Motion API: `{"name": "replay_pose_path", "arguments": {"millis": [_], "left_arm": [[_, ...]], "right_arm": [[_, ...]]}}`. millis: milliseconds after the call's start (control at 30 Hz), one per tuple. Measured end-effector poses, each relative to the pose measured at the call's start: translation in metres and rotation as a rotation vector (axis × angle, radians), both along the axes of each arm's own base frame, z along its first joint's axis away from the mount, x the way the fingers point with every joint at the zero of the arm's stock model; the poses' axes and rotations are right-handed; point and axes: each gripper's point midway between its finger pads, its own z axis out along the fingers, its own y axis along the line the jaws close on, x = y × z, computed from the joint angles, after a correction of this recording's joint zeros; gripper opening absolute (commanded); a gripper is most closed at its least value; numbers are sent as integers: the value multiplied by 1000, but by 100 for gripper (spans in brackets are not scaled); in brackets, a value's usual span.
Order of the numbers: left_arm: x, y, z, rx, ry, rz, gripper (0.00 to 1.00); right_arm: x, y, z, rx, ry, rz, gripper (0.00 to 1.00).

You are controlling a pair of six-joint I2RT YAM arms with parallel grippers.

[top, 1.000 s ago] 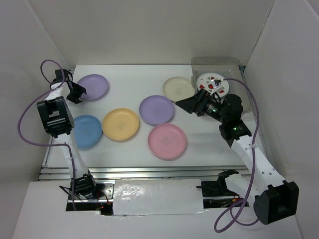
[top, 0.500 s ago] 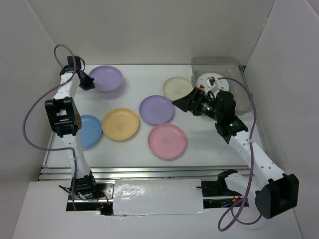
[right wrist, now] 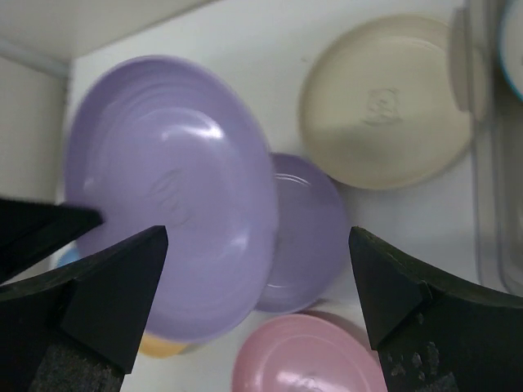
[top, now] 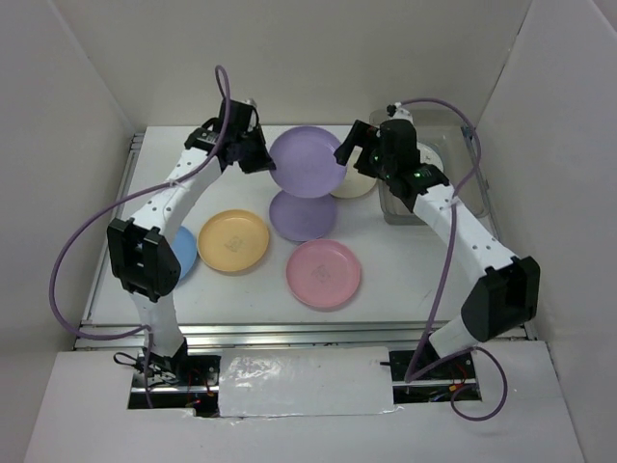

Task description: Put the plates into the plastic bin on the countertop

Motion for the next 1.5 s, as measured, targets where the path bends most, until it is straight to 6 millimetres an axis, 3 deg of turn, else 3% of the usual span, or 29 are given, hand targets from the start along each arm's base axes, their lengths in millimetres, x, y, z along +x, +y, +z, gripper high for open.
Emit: {"name": "replay_pose_path", "arguments": {"millis": [133, 233, 333, 433, 467, 567, 600, 733, 867, 933, 1033, 1100, 1200, 1300, 1367, 1500], "left_arm": [[-30, -13, -23, 33, 57, -41, 0], [-45, -19, -28, 33, 72, -68, 0], [-55, -21, -28, 26, 68, -91, 0], [-61, -19, -38, 34, 86, -104, 0], [-61, -18, -41, 32, 91, -106, 0], [-59, -16, -44, 13, 97, -107, 47], [-56, -16, -41, -2, 84, -111, 98], [-45, -10, -28, -49, 48, -65, 99], [-44, 8, -17, -55, 32, 13, 99], [-56, 22, -13, -38, 20, 49, 99], [-92, 43, -3, -13, -1, 77, 99], [-120, 56, 7, 9, -48, 74, 99], [-155, 71, 17, 31, -120, 51, 99], [-183, 86, 11, 58, -156, 28, 99], [-195, 93, 0, 80, -144, 12, 99], [-206, 101, -17, 128, -118, -31, 99]], "right_arm": [[6, -21, -61, -92, 144, -88, 92], [-4, -31, -95, -112, 219, -103, 72], [-13, -24, -117, -75, 262, -61, 55], [-17, -9, -121, -11, 264, 7, 20], [-18, -3, -119, 17, 256, 30, 0], [-23, 1, -120, 62, 259, 79, 0], [-25, -1, -122, 79, 273, 76, 0], [-19, -29, -128, 133, 313, -33, 0], [3, -91, -119, 162, 320, -270, 0], [20, -133, -107, 177, 296, -404, 0], [53, -190, -91, 192, 259, -569, 0], [77, -224, -93, 191, 250, -659, 0], [96, -252, -119, 183, 290, -725, 0], [111, -265, -154, 163, 367, -758, 0], [119, -269, -174, 157, 401, -767, 0], [115, -273, -204, 148, 469, -790, 0]]}}
